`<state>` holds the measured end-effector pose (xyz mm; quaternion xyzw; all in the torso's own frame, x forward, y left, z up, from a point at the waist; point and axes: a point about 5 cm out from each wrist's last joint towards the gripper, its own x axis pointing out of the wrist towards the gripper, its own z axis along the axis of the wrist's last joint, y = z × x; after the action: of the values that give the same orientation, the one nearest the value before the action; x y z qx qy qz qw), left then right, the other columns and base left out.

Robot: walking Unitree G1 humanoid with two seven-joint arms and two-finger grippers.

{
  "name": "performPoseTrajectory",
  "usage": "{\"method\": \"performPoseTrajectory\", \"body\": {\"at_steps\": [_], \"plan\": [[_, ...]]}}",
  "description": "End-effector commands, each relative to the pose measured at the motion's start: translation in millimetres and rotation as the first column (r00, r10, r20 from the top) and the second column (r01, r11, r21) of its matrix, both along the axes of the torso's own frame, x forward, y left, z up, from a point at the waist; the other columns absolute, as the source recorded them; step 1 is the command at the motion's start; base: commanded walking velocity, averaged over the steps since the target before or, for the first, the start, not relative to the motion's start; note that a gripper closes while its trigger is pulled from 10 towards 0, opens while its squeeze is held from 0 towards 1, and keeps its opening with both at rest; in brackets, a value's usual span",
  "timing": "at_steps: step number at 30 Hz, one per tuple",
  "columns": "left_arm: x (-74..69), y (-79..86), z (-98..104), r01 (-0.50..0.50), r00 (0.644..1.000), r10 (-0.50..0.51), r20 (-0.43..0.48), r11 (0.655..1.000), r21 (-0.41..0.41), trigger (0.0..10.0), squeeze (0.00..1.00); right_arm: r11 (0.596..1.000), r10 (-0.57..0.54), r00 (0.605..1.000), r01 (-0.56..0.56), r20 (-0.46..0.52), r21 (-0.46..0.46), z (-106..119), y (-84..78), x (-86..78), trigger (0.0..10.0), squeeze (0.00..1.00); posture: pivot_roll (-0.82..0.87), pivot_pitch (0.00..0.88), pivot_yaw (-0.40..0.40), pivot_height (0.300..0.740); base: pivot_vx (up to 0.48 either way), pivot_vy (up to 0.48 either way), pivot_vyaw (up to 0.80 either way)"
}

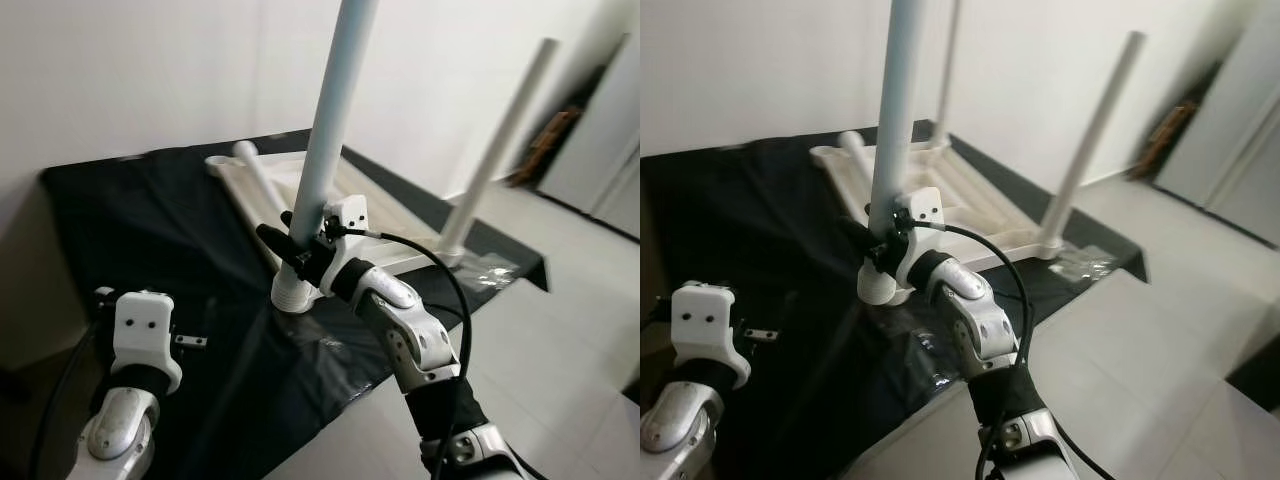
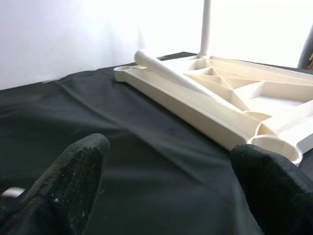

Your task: Building children table

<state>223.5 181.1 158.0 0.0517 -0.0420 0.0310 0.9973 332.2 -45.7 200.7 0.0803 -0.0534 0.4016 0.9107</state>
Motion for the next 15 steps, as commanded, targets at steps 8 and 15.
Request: {"method": "performPoseTrajectory", "body": {"at_steps": [8,15], "plan": [[-1.1,0.1,1.8,0.007,1.000,-0.007,0.009,1.000,0.001,10.0,0.00,1.000,0.024,0.999,-0.024,0.041,0.009,6.0,0.0,-2.1,10.0,0.00,-0.06,0.016,-0.098,0.740,0.349,0.000,0.10],[-1.0,-1.6,0.2,0.016,1.000,-0.016,-0.004,1.000,-0.019,10.0,0.00,0.989,0.148,0.987,-0.147,0.056,-0.022,5.6,1.0,-10.7,10.0,0.00,-0.06,0.018,-0.091,0.740,0.242,0.000,0.00]]}}
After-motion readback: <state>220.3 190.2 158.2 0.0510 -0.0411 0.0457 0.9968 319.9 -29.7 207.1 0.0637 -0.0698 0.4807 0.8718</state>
